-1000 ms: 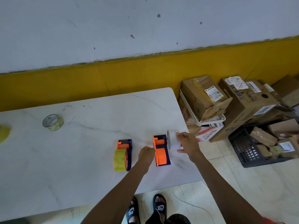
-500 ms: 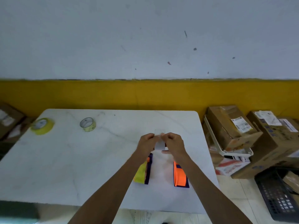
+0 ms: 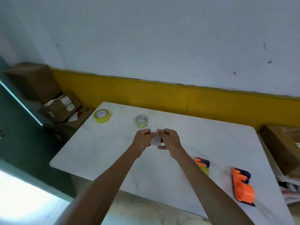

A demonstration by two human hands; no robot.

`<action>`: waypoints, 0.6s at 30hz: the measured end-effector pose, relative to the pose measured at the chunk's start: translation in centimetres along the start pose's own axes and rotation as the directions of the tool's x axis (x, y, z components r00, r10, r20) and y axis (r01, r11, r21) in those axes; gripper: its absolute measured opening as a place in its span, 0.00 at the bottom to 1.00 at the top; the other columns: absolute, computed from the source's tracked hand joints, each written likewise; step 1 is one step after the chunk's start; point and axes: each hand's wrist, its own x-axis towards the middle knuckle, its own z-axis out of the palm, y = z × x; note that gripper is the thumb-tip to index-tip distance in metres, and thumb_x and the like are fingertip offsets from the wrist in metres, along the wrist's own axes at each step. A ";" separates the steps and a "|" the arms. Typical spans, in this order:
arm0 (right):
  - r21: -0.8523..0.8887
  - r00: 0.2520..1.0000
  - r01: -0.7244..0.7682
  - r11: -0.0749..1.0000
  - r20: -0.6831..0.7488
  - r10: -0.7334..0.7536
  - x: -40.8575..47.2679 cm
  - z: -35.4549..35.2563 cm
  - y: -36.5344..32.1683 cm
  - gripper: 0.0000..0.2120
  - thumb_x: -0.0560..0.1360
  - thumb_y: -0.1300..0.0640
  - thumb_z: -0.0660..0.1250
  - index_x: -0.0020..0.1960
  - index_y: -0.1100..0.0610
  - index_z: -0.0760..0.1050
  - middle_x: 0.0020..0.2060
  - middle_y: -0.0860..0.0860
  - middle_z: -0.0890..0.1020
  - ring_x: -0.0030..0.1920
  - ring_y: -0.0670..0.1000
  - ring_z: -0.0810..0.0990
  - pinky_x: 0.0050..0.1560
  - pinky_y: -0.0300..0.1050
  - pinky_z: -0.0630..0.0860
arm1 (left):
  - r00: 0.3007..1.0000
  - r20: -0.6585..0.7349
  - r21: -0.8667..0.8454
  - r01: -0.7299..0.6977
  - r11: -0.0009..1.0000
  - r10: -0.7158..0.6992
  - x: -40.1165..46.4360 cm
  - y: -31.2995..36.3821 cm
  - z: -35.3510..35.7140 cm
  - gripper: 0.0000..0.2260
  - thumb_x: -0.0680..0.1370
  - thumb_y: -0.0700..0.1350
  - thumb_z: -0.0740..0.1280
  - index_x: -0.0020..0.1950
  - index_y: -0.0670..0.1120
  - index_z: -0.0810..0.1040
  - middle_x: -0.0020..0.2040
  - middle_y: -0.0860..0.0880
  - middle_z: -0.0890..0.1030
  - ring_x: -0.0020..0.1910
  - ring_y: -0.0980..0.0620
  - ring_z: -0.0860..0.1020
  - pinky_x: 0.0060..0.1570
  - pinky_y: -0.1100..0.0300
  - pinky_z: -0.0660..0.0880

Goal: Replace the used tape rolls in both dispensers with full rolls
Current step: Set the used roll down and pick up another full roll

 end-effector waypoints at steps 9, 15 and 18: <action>-0.025 0.995 -0.001 1.000 0.099 0.004 0.3 12.0 -1.3 0.12 0.76 0.49 0.67 0.46 0.59 0.80 0.47 0.58 0.82 0.49 0.59 0.84 0.42 0.57 0.85 | 0.994 -0.104 -0.046 0.028 0.999 -0.033 0.1 -2.3 -11.8 0.11 0.72 0.47 0.67 0.34 0.45 0.69 0.39 0.43 0.70 0.41 0.47 0.71 0.43 0.52 0.73; -0.063 0.989 0.000 0.998 0.146 0.009 3.0 16.2 -1.5 0.13 0.77 0.50 0.66 0.45 0.60 0.79 0.49 0.61 0.82 0.49 0.58 0.84 0.39 0.53 0.85 | 0.990 -0.126 -0.048 0.060 0.997 -0.066 2.5 -3.3 -15.7 0.08 0.71 0.49 0.67 0.40 0.44 0.75 0.42 0.43 0.74 0.43 0.47 0.74 0.44 0.52 0.76; -0.054 0.985 -0.007 0.998 0.170 0.016 5.2 18.1 -1.5 0.15 0.77 0.50 0.66 0.47 0.63 0.80 0.48 0.61 0.81 0.50 0.59 0.84 0.39 0.54 0.85 | 0.987 -0.130 -0.040 0.088 0.995 -0.092 4.7 -3.9 -17.4 0.09 0.71 0.50 0.67 0.42 0.45 0.76 0.43 0.43 0.74 0.44 0.47 0.74 0.45 0.51 0.76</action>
